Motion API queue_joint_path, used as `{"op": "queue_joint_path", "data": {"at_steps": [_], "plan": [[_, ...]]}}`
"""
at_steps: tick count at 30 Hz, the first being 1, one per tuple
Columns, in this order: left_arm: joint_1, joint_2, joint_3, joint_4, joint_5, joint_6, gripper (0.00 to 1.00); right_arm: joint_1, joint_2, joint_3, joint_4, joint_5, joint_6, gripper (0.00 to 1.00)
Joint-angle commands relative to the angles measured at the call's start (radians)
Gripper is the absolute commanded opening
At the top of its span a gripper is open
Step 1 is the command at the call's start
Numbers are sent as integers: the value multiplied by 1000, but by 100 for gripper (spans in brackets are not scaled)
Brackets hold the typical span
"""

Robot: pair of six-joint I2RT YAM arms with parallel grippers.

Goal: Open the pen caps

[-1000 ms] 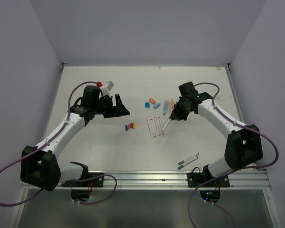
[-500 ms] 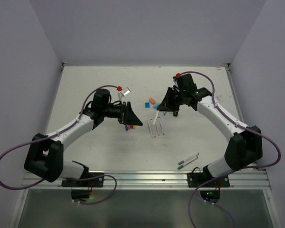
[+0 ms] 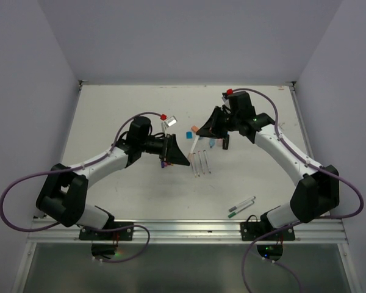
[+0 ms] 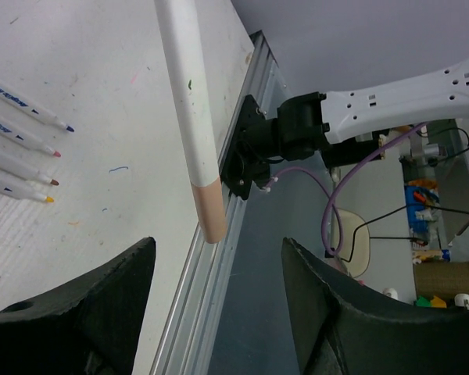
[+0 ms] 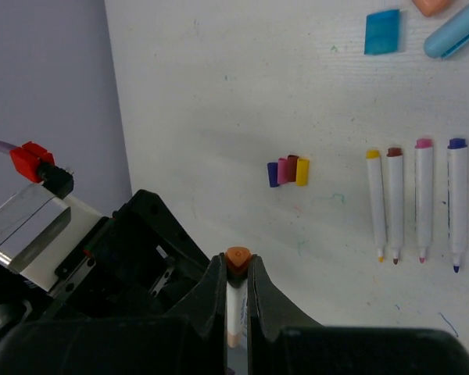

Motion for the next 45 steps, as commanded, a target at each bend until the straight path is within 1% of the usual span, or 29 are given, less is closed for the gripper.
{"op": "queue_joint_path", "data": {"at_steps": [1,3,7,9,12,15,16,18,20,21,23,24,27,29,31,32,33,35,36,37,38,41,42,45], "plan": [[-12,9,39,89,7,-46,67,7,-37,26,45,-47,30,0],[-14,18,42,100,8,-51,64,9,-40,23,48,-48,36,0],[-15,24,48,114,4,-63,53,21,-41,18,54,-47,41,0],[-15,24,47,114,-1,-66,51,25,-40,18,54,-50,42,0],[-15,29,47,123,4,-77,43,33,-38,17,55,-43,44,0],[-17,29,50,120,8,-74,30,36,-41,17,68,-34,50,0],[-17,27,48,119,8,-74,19,36,-41,18,68,-37,51,0],[-17,29,48,117,11,-74,0,38,-37,21,75,-45,51,0],[-17,24,48,109,10,-68,0,38,-35,15,89,-62,53,0],[-17,23,50,106,4,-63,0,41,-34,14,103,-72,51,11],[-17,17,53,93,-12,-60,0,44,-25,12,108,-95,47,23],[-17,17,56,91,-16,-60,0,56,-25,12,103,-97,44,32],[-17,20,68,86,-21,-60,0,84,-25,5,94,-88,28,43],[-15,23,76,82,-25,-63,0,96,-29,-5,97,-86,28,43],[-17,29,86,82,-27,-66,0,110,-29,-21,114,-89,39,40],[-17,32,90,82,-27,-66,0,113,-29,-26,118,-86,42,32],[-17,32,93,82,-27,-69,0,117,-29,-34,126,-91,47,27],[-15,30,97,85,-28,-72,0,124,-28,-35,131,-93,50,20],[-17,29,97,86,-28,-78,0,125,-25,-38,132,-91,51,19],[-17,27,96,94,-30,-81,0,127,-18,-40,135,-93,51,14],[-15,24,96,99,-27,-84,0,128,-12,-37,131,-89,51,0],[-17,23,79,138,-4,-101,0,128,2,-35,143,-71,50,0],[-17,20,70,157,20,-123,0,128,0,-40,170,-73,60,0],[-15,15,10,304,103,-218,0,101,9,-46,303,-112,67,0]]}}
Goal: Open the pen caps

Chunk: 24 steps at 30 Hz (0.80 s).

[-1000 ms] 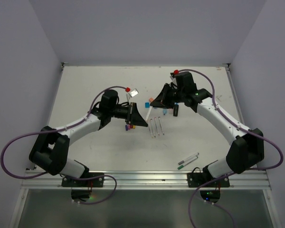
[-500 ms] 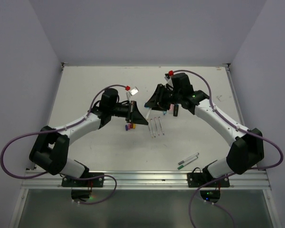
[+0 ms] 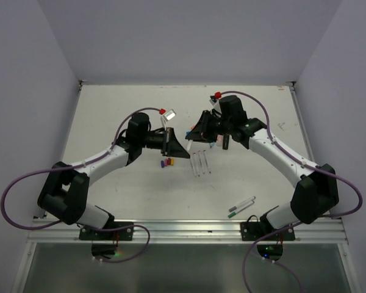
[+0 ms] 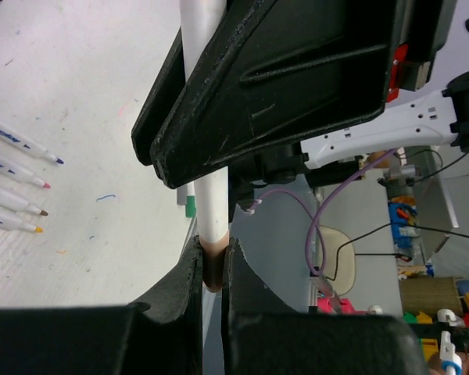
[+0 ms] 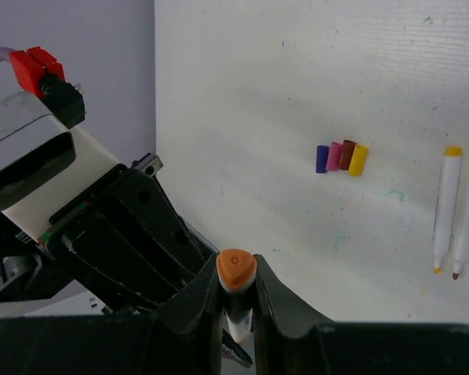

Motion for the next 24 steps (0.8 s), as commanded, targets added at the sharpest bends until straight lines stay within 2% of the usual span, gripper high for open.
{"op": "queue_joint_path", "data": {"at_steps": [1,2,4,6,8,16,18,20,21,24], "plan": [[-9,-17,-47,307,122,-122,0,-17,13,-15,239,-96,49,0],[-9,-26,-66,355,142,-176,0,-56,9,-39,341,-133,69,0],[-4,-48,-118,467,151,-224,0,-101,16,-52,435,-182,115,0],[2,-66,-150,499,157,-255,0,-149,44,-17,436,-219,108,0],[10,-77,-161,478,162,-239,0,-172,61,15,425,-232,101,0],[37,-93,-196,404,175,-180,0,-195,112,-15,592,-302,222,0],[44,-100,-204,395,185,-169,0,-206,115,-52,717,-336,290,0],[47,-99,-221,430,203,-189,0,-212,144,-76,915,-400,362,0],[50,-96,-224,430,208,-189,0,-212,153,-70,933,-409,367,0],[59,-93,-230,374,208,-166,0,-212,164,0,679,-373,189,0]]}}
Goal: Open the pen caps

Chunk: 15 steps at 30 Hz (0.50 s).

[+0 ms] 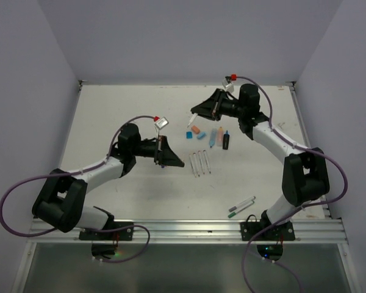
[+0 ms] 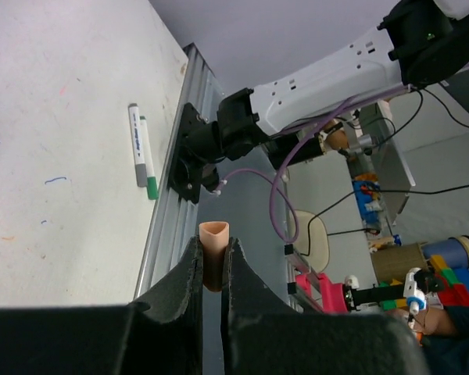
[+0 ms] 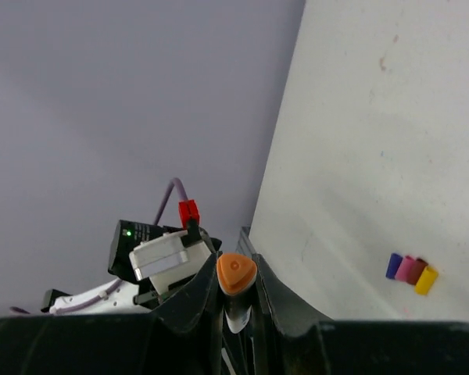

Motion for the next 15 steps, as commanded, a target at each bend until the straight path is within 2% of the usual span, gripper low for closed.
{"op": "queue_joint_path", "data": {"at_steps": [1,2,3,4,5,6,7,10,15], "plan": [[24,-23,-1,-77,35,107,0,14,16,123,-246,50,-132,0],[33,-34,37,-158,-1,172,0,14,23,166,-386,100,-282,0],[43,-37,68,-417,-53,255,0,16,32,212,-521,139,-355,0],[65,-34,101,-538,-197,401,0,19,47,297,-762,179,-419,0],[73,-31,126,-652,-291,453,0,19,78,335,-879,291,-523,0],[81,-29,173,-833,-405,488,0,19,92,361,-966,331,-559,0],[89,-29,184,-890,-593,516,0,19,101,384,-1084,360,-590,0],[107,-31,165,-944,-718,509,0,19,113,351,-1183,461,-662,0],[110,-43,94,-868,-783,498,0,25,144,269,-1231,526,-717,0]]}}
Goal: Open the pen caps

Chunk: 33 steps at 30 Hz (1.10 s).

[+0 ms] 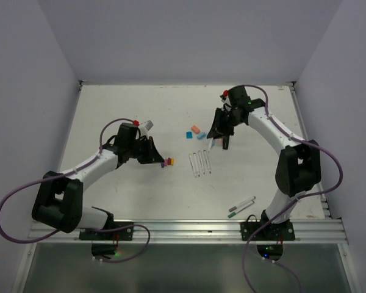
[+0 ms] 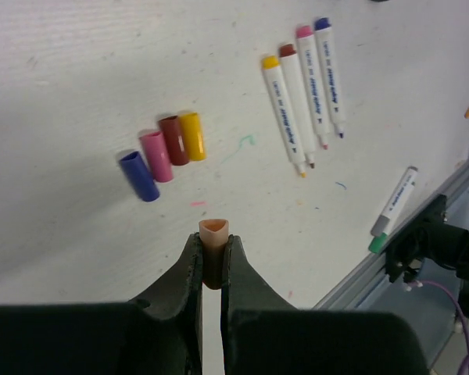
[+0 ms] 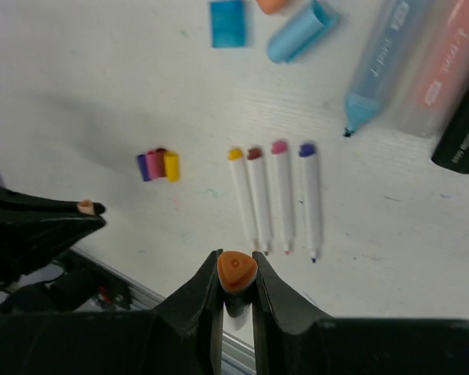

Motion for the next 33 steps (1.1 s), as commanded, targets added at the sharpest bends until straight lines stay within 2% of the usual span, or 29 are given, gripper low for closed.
{"op": "queue_joint_path", "data": {"at_steps": [1,8,20,21,24,33], "plan": [[4,-26,-45,-29,-135,48,0,8,28,-61,-153,104,-106,0],[4,72,-33,23,-158,58,0,15,80,-112,-119,126,-126,0],[4,172,-38,78,-170,53,0,55,232,-43,-102,186,-147,0],[4,177,-38,80,-170,53,1,58,238,-41,-99,187,-149,0],[6,180,-38,80,-173,59,13,77,264,-23,-96,213,-155,0],[12,157,-56,60,-206,65,30,109,307,6,-95,287,-156,3]]}}
